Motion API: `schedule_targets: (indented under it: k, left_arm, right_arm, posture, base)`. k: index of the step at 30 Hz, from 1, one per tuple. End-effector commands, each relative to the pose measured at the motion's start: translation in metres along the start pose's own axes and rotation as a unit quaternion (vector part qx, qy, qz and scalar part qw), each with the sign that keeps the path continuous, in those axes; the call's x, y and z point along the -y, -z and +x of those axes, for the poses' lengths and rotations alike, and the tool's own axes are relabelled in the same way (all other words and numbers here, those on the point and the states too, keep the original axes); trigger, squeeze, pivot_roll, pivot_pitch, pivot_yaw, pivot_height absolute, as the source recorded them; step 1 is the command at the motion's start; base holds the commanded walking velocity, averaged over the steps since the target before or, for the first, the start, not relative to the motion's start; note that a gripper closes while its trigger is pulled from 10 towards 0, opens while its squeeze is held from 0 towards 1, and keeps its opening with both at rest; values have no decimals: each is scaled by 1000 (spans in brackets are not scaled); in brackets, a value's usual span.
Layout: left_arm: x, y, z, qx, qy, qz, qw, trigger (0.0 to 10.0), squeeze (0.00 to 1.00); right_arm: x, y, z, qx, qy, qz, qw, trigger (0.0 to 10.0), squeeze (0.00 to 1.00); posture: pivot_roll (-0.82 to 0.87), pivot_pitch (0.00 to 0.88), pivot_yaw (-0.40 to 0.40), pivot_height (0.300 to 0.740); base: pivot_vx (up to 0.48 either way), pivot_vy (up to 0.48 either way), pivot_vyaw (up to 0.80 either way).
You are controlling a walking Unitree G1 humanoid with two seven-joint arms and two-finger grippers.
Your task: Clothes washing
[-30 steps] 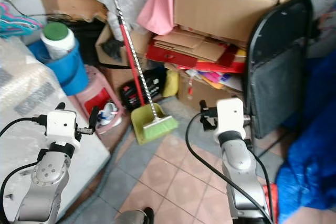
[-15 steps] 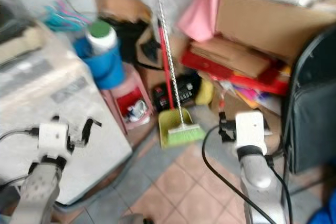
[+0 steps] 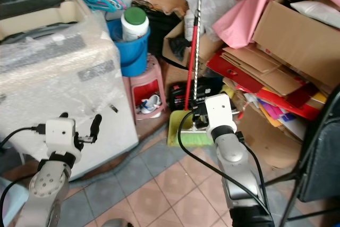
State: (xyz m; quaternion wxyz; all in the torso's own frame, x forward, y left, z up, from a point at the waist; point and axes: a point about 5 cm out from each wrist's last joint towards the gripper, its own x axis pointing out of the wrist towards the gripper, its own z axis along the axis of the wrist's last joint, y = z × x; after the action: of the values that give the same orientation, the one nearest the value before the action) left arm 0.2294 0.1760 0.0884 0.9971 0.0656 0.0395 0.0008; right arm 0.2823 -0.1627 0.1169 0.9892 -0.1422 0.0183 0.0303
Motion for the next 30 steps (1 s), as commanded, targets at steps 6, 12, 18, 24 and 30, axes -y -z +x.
schedule_targets:
  k: [6, 12, 18, 24, 30]
  left_arm:
    - [4, 2, -8, 2, -9, 4, 1000, 10000, 0]
    - [2, -6, 4, 18, -32, 20, 999, 10000, 0]
    - [0, -8, 1, 1, -39, -32, 999, 10000, 0]
    - [-2, -11, 9, 14, -46, -24, 999, 10000, 0]
    - [8, -11, 12, 17, 27, 6, 999, 10000, 0]
  right_arm:
    - [10, 2, 5, 2, 0, 16, 1000, 10000, 0]
    - [-4, 4, 17, -4, -43, 16, 999, 10000, 0]
    - [-22, 17, 12, -41, -109, 22, 993, 10000, 0]
    - [-10, 12, 18, -11, -50, 45, 998, 10000, 0]
    - [5, 16, -7, -19, -3, 51, 999, 10000, 0]
  posture:
    - [76, 0, -40, 740]
    - [116, 0, -174, 740]
    - [81, 0, -125, 740]
    - [52, 0, -29, 740]
    - [-34, 0, 56, 740]
  base:
    - [0, 0, 0]
    - [0, 0, 0]
    - [0, 0, 0]
    - [0, 0, 0]
    - [0, 0, 0]
